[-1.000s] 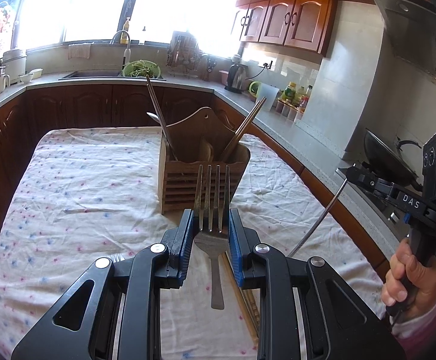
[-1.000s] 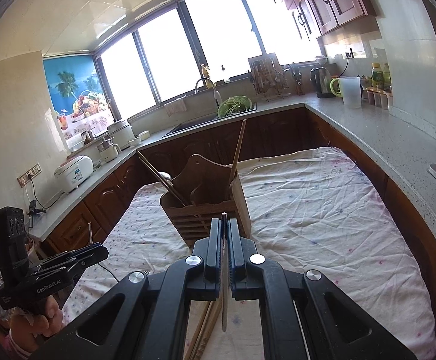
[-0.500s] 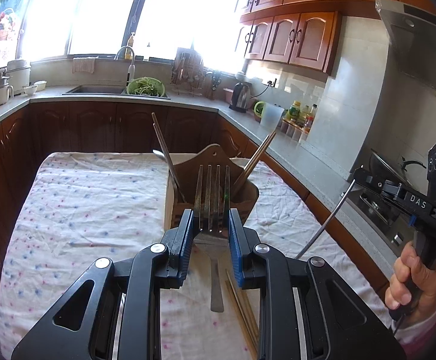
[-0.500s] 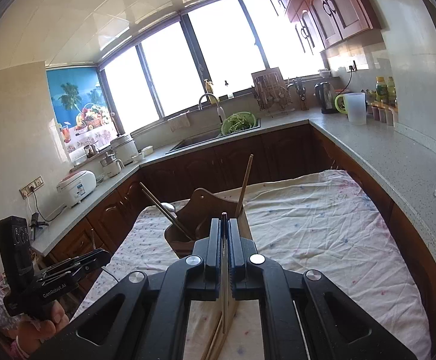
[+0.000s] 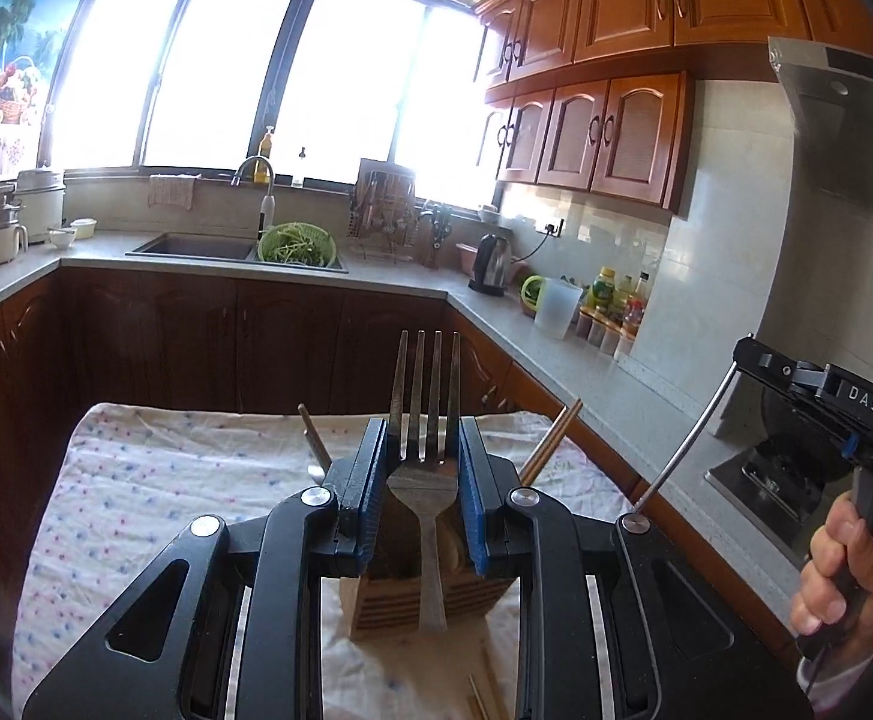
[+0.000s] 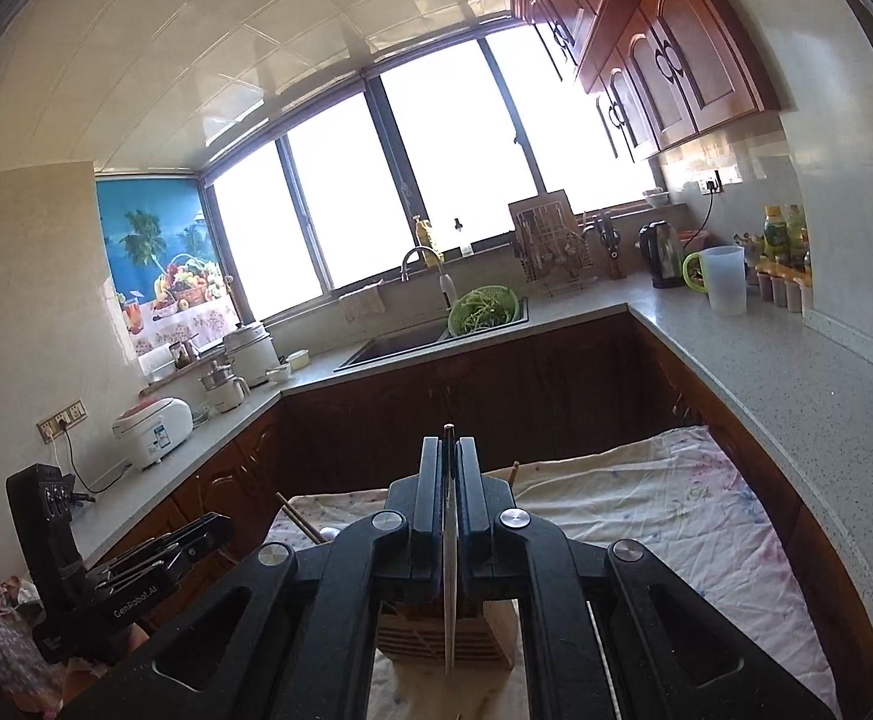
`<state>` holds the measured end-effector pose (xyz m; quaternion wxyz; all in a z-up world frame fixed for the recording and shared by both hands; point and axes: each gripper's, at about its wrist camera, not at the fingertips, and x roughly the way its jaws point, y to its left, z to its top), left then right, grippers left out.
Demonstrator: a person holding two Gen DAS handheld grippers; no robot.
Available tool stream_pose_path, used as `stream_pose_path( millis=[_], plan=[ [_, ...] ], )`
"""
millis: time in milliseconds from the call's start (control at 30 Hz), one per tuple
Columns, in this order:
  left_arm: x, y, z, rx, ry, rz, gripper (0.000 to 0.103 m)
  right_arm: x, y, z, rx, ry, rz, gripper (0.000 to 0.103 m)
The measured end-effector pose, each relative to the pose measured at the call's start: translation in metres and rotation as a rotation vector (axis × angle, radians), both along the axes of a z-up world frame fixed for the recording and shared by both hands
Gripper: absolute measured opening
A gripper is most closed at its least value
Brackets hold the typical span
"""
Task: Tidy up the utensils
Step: 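Lift the dark fork with the left tool and lower it into the holder, then open the left tool to release the fork inside the holder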
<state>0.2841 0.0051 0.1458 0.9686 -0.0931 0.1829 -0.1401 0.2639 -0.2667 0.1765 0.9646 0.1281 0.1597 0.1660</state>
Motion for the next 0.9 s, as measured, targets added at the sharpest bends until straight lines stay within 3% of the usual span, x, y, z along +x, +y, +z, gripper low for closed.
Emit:
stream_pose_path(
  millis=[267,467,900],
  plan=[
    [0.046,-0.012,-0.006,0.010,-0.021,0.028,0.021,0.042,0.001,0.003,0.010,-0.009,-0.021,0.004],
    [0.065,-0.023,-0.035,0.037,-0.005,0.062,0.021,0.068,0.000,-0.024,0.027,0.042,-0.027,0.004],
    [0.070,-0.040,-0.098,0.073,0.078,0.020,0.021,0.078,0.019,-0.084,0.015,0.129,-0.011,0.004]
  ],
)
